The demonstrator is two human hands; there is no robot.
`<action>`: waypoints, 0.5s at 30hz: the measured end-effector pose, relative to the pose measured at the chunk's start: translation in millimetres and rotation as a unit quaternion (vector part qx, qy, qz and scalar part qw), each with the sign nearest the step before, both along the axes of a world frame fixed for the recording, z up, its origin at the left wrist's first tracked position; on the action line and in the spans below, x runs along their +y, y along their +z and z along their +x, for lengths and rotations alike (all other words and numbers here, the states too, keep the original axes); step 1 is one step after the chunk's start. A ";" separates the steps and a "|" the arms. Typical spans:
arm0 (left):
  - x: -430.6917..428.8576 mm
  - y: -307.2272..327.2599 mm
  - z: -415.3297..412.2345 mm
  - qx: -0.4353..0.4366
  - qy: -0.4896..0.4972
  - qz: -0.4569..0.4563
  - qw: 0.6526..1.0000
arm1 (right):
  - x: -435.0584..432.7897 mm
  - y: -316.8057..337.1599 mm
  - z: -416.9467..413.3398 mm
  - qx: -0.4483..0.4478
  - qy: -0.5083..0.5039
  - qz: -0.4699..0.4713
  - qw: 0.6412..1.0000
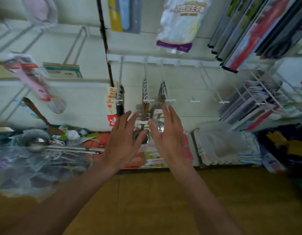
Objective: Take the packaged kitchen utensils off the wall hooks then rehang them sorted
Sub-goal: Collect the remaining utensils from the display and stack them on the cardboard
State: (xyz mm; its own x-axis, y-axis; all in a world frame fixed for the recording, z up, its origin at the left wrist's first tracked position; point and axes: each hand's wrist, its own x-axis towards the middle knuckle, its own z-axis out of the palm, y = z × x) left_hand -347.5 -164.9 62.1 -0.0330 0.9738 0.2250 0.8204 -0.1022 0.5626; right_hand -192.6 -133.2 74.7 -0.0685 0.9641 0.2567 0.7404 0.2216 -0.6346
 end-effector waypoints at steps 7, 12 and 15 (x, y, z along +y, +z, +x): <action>32.8 -49.0 50.3 -0.064 -0.027 -0.060 0.996 | 36.1 -34.4 30.7 0.012 0.005 -0.027 1.000; 84.4 -97.7 77.0 -0.160 0.000 -0.082 0.984 | 85.6 -64.8 17.6 0.000 -0.004 0.016 1.000; 111.8 -119.1 90.6 -0.148 0.021 -0.041 0.988 | 115.9 -82.7 7.0 -0.016 -0.019 0.054 0.998</action>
State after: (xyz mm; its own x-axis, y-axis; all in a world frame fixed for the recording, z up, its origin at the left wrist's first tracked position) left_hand -256.9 -53.1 -57.0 -0.1262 0.9846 0.1206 0.6210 -0.0164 0.7836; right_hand -185.6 -17.2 -8.0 -0.0418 0.9328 0.3580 0.7685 0.2590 -0.5851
